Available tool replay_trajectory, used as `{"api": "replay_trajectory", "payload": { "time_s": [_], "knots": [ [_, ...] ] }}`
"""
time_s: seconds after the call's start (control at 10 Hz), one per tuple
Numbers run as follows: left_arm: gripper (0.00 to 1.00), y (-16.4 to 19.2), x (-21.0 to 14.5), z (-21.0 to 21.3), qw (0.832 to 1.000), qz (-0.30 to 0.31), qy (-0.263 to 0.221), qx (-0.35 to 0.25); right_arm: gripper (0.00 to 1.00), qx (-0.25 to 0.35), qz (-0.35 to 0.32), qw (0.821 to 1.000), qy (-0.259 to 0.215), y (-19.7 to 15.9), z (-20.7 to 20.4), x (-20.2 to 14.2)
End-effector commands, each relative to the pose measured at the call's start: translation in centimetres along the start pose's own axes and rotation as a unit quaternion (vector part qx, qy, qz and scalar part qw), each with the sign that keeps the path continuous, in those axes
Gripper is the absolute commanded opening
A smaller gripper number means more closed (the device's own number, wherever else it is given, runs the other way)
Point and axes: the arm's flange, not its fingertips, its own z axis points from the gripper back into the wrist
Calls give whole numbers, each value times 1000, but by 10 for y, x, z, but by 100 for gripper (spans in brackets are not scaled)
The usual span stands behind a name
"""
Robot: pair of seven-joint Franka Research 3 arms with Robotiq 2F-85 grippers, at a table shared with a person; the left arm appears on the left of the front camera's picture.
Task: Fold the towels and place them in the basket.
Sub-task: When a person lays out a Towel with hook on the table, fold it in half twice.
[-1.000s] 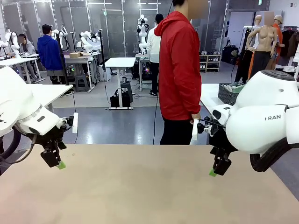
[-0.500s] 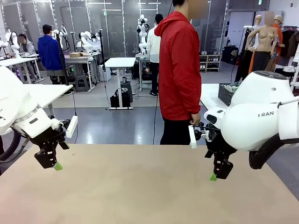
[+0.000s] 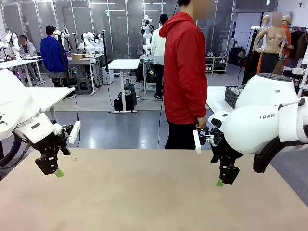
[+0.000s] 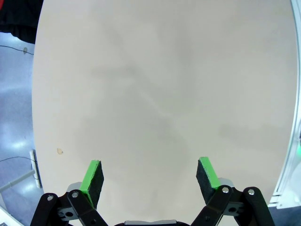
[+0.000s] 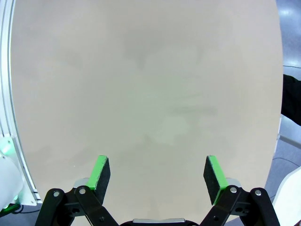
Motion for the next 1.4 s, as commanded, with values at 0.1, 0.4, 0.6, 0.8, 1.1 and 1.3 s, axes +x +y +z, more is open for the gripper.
{"api": "replay_trajectory", "payload": {
  "time_s": [0.1,0.4,0.6,0.8,1.1,1.3],
  "knots": [
    [100,0,0,0,1000,0,0,0,100,0,0,1000,0,0,0,0],
    [100,27,-11,39,999,-19,-20,-36,100,24,19,1000,-1,-17,32,-24],
    [100,62,-24,78,998,-20,-33,-47,100,28,20,998,-43,-41,76,-60],
    [100,92,-39,121,997,-20,-46,-64,100,27,3,997,-72,-67,127,-103],
    [100,123,-68,168,995,-9,-76,-65,100,43,-19,992,-113,-94,180,-145],
    [100,134,-86,190,993,-6,-93,-76,100,47,-62,988,-137,-101,217,-165]
  ]
}}
